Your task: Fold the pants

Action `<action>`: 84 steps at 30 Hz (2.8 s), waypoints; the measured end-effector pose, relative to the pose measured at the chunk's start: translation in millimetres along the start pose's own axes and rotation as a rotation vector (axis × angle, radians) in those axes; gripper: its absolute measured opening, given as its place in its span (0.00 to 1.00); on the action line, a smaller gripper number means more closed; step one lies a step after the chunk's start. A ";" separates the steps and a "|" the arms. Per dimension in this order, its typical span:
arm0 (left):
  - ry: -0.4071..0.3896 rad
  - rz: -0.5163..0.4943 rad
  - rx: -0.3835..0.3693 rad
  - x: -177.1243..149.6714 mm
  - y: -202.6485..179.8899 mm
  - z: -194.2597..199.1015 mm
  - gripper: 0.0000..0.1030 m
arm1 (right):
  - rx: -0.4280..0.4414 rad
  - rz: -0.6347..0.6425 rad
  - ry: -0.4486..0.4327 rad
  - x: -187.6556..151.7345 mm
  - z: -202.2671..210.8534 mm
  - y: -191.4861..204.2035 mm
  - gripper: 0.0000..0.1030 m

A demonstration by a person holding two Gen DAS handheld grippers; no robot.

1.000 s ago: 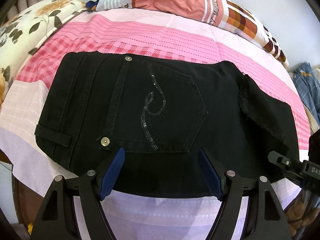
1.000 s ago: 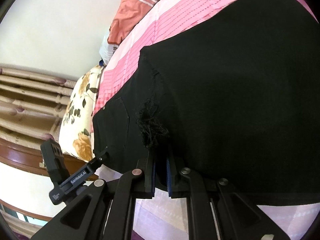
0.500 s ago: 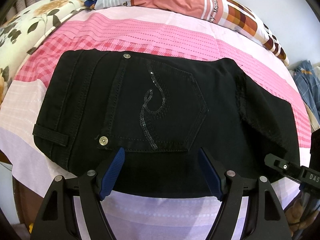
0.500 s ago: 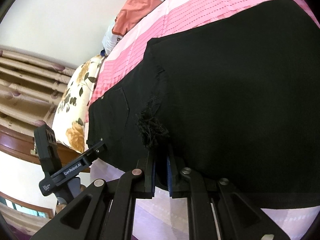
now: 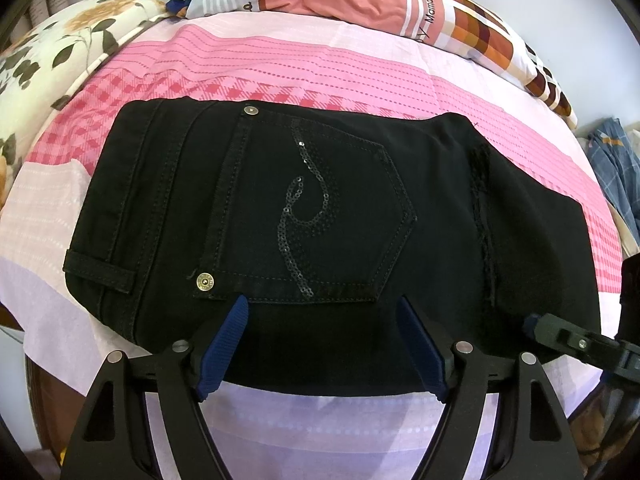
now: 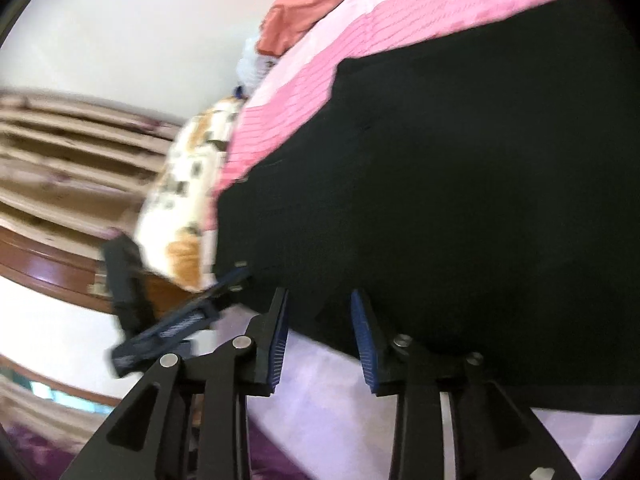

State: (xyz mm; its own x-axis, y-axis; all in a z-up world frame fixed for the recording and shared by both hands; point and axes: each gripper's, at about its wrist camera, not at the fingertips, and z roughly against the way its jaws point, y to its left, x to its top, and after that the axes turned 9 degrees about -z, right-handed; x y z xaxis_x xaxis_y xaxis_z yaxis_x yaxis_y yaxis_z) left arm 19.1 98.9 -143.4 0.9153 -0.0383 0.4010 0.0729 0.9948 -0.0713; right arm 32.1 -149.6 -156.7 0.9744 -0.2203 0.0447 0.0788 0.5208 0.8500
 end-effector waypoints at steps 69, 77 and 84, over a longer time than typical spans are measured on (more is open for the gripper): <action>0.103 -0.224 -0.525 52.9 192.9 -26.9 0.76 | -0.055 -0.094 -0.099 35.9 10.1 12.2 0.54; 0.221 -0.301 -0.607 40.0 191.2 -24.1 0.80 | -0.106 -0.113 -0.094 37.5 0.2 22.2 0.56; 0.272 -0.233 -0.831 34.2 188.9 -33.3 0.91 | -0.118 -0.138 -0.074 35.7 -13.7 26.6 0.61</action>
State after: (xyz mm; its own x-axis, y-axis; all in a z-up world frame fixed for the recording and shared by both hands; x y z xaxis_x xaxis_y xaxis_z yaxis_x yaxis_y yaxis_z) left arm 77.3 282.4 -173.6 0.8959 -0.3563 0.2652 0.4339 0.5742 -0.6943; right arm 72.0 -132.4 -139.7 0.9349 -0.3539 -0.0254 0.2385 0.5738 0.7835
